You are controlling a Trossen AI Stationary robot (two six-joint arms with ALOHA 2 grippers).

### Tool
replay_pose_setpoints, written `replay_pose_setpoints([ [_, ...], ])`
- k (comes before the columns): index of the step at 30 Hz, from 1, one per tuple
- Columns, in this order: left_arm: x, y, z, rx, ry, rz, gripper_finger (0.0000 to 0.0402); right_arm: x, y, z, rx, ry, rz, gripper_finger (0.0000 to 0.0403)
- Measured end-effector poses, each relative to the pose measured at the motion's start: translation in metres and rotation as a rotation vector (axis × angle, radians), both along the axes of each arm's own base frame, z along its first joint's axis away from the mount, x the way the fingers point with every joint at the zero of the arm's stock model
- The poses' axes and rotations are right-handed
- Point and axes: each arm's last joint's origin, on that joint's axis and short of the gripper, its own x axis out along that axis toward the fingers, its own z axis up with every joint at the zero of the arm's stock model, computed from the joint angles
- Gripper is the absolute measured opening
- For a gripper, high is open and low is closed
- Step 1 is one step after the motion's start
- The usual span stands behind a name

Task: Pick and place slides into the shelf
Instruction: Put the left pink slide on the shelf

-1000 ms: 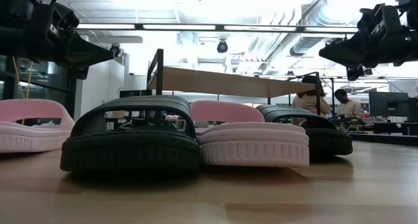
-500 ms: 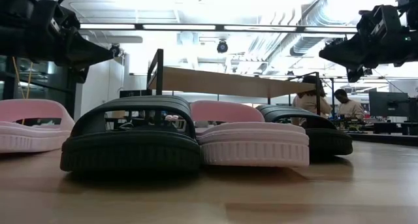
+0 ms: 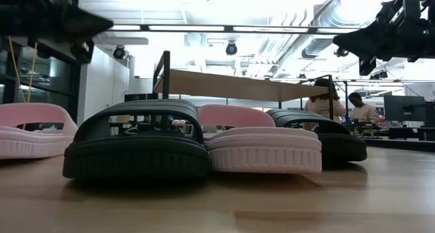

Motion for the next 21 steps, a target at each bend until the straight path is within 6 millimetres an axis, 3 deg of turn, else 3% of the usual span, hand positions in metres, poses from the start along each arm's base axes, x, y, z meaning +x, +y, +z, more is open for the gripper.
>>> replay_pose_setpoints([
  [4, -0.005, -0.001, 0.019, 0.026, -0.040, 0.005, 0.0003, -0.001, 0.001, 0.004, 0.025, -0.009, 0.035, 0.0000],
  [7, -0.008, -0.002, 0.033, 0.036, -0.031, 0.007, 0.0003, -0.004, 0.003, 0.019, 0.006, -0.051, 0.081, 0.0000],
  [13, -0.007, -0.002, 0.069, 0.029, 0.069, -0.009, 0.0003, -0.019, 0.008, 0.060, -0.060, -0.055, 0.112, 0.0000],
  [21, 0.011, 0.002, 0.137, 0.048, 0.051, -0.024, 0.0003, -0.034, 0.011, 0.118, -0.201, -0.094, 0.069, 0.0000],
])
